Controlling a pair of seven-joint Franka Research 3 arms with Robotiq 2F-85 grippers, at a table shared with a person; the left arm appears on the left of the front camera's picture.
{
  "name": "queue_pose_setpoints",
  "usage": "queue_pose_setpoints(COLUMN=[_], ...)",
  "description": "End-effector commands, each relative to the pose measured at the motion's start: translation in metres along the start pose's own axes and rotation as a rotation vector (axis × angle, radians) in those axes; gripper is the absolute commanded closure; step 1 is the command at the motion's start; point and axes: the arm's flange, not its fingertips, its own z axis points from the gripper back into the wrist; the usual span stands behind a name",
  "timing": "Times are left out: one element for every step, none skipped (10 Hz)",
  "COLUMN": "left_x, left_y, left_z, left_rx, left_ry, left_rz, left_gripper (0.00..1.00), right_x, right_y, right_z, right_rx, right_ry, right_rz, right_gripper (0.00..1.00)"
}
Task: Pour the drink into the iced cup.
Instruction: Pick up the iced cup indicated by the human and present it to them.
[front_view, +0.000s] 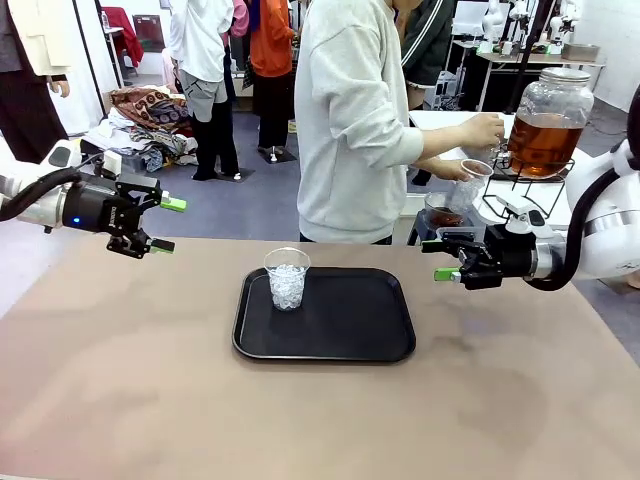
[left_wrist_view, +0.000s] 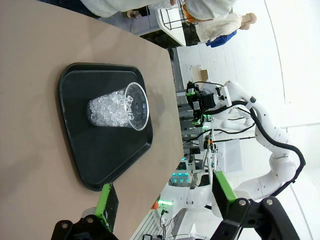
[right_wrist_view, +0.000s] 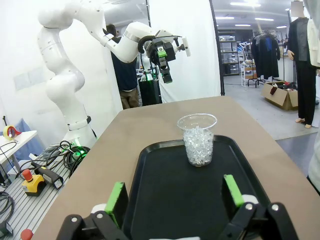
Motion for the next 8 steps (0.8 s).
queue_pose_setpoints(left_x=[0.0004, 0.0004, 0.0004, 0.0004, 0.0004, 0.0004, 0.0004, 0.0004], left_y=[-0.0005, -0.0005, -0.0005, -0.0005, -0.0005, -0.0005, -0.0005, -0.0005], left_z=[-0.0001, -0.0001, -0.0001, -0.0001, -0.0001, -0.0001, -0.0001, -0.0001], left_rx=[-0.001, -0.001, -0.001, -0.001, -0.001, -0.001, -0.001, -0.001], left_ry=[-0.001, -0.001, -0.001, -0.001, -0.001, -0.001, -0.001, -0.001], left_rz=[-0.002, -0.002, -0.002, -0.002, -0.002, -0.002, -0.002, -0.002], left_gripper=[0.0, 0.0, 0.0, 0.0, 0.0, 0.0, 0.0, 0.0], right_x=[0.0032, 0.0032, 0.0032, 0.0032, 0.0032, 0.0032, 0.0032, 0.0032], right_y=[-0.0031, -0.0031, -0.0031, -0.0031, -0.0031, -0.0031, -0.0031, -0.0031], right_z=[-0.0018, -0.0018, -0.0018, -0.0018, -0.0018, -0.0018, -0.0018, -0.0018], right_rx=[-0.005, -0.005, -0.005, -0.005, -0.005, -0.005, -0.005, -0.005], right_ry=[0.001, 0.001, 0.001, 0.001, 0.001, 0.001, 0.001, 0.001], right_rz=[-0.001, -0.001, -0.001, -0.001, -0.001, -0.001, -0.001, -0.001], right_gripper=[0.0, 0.0, 0.0, 0.0, 0.0, 0.0, 0.0, 0.0])
